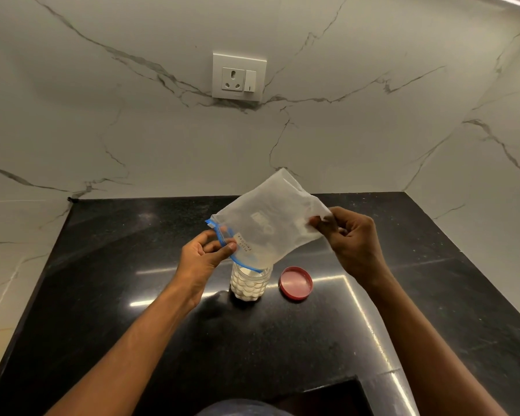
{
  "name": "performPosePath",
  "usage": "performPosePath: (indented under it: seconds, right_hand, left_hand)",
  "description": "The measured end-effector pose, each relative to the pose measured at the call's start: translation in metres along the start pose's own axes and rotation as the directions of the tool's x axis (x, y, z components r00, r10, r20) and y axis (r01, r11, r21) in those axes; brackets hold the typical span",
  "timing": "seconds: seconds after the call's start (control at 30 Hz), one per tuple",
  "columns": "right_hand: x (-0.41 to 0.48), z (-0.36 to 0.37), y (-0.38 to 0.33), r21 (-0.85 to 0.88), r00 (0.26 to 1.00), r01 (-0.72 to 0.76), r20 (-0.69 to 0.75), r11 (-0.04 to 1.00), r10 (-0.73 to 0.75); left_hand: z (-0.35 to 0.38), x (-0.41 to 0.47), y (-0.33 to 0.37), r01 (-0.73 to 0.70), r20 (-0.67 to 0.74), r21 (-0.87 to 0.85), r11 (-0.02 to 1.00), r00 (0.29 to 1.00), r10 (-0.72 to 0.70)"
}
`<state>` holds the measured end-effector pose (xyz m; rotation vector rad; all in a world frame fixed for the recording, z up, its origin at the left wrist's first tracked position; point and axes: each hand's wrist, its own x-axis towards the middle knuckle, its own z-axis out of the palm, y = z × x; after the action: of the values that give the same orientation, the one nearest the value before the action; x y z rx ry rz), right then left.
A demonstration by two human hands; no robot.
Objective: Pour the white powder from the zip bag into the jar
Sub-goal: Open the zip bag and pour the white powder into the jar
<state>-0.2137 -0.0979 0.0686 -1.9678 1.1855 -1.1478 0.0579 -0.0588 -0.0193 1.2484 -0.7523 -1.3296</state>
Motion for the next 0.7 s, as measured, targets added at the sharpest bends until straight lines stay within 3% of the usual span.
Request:
performPosePath:
  seconds: [0.2,0.3,0.43,0.53,0.63,0.7]
  right_hand:
    - [0.002,0.002,-0.006,-0.002,1.0,0.012,0.005,1.0,-0.012]
    - [0.003,0.003,-0.012,-0.071,0.992,0.039,0.121,0.997,-0.031]
    - [0.01,-0.005,-0.016,0.001,0.997,0.037,0.07,0.999,-0.037]
    - [0.01,-0.005,-0.018,-0.082,0.987,0.055,0.155,0.995,-0.042]
    - [0.011,-0.007,-0.017,-0.02,0.997,0.03,0.071,0.999,-0.028]
    - [0.01,-0.006,-0.015,-0.08,0.988,0.048,0.149,0.996,-0.036]
  left_hand:
    - [0.0,-0.002,-0.001,0.012,0.012,-0.013,1.0,1.0,-0.012]
    - [0.001,-0.005,0.0,0.027,0.014,-0.041,0.999,1.0,-0.026]
    - [0.003,-0.006,0.003,0.024,0.008,-0.051,0.998,1.0,-0.024]
    - [0.003,-0.008,0.002,0.041,0.0,-0.051,0.998,0.999,-0.041]
    - [0.004,-0.009,0.003,0.038,0.007,-0.057,0.998,0.999,-0.037]
    - [0.004,-0.011,0.002,0.049,0.001,-0.064,0.997,0.999,-0.049]
